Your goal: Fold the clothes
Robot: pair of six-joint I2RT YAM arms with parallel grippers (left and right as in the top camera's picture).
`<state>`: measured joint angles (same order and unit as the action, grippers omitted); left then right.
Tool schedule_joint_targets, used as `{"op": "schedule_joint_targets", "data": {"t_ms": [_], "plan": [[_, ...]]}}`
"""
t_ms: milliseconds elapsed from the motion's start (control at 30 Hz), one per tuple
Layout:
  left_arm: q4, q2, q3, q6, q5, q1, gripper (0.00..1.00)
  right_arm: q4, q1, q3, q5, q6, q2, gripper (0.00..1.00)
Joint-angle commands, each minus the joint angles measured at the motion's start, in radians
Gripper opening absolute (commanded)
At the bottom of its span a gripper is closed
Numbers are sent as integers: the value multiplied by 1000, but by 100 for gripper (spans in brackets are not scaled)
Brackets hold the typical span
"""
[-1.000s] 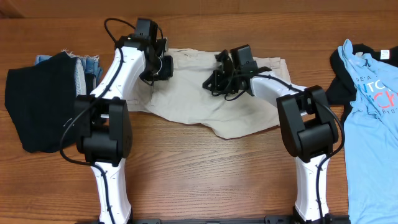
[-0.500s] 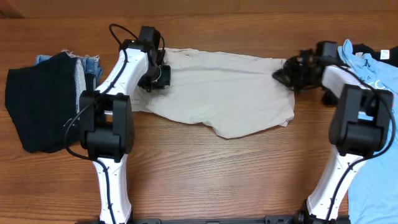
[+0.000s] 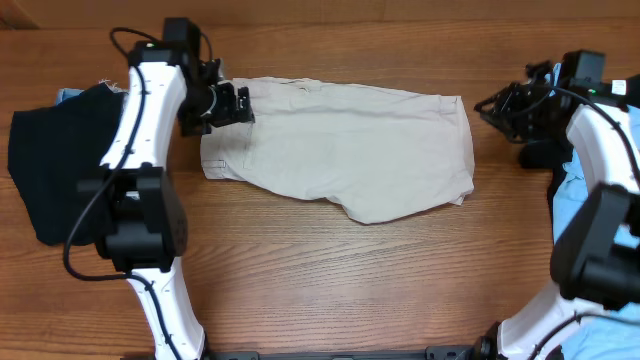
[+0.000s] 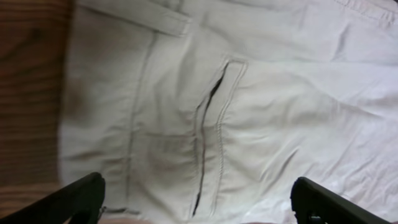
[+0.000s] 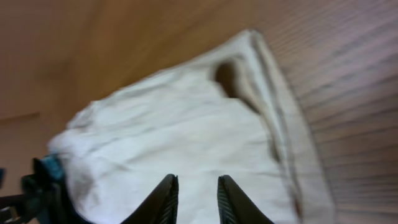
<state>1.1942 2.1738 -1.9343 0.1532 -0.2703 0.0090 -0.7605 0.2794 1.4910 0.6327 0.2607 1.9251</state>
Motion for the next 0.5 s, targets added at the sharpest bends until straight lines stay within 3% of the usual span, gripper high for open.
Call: {"op": "schedule_joint_targets", "data": {"t_ms": [0, 200, 467], "plan": [[0, -13, 25, 8, -11, 70, 100, -16, -16, 3, 70, -34, -85, 32], [-62, 10, 108, 57, -46, 161, 100, -85, -51, 3, 95, -109, -95, 35], [-249, 14, 215, 52, -142, 143, 100, -85, -83, 3, 95, -109, -95, 35]]}}
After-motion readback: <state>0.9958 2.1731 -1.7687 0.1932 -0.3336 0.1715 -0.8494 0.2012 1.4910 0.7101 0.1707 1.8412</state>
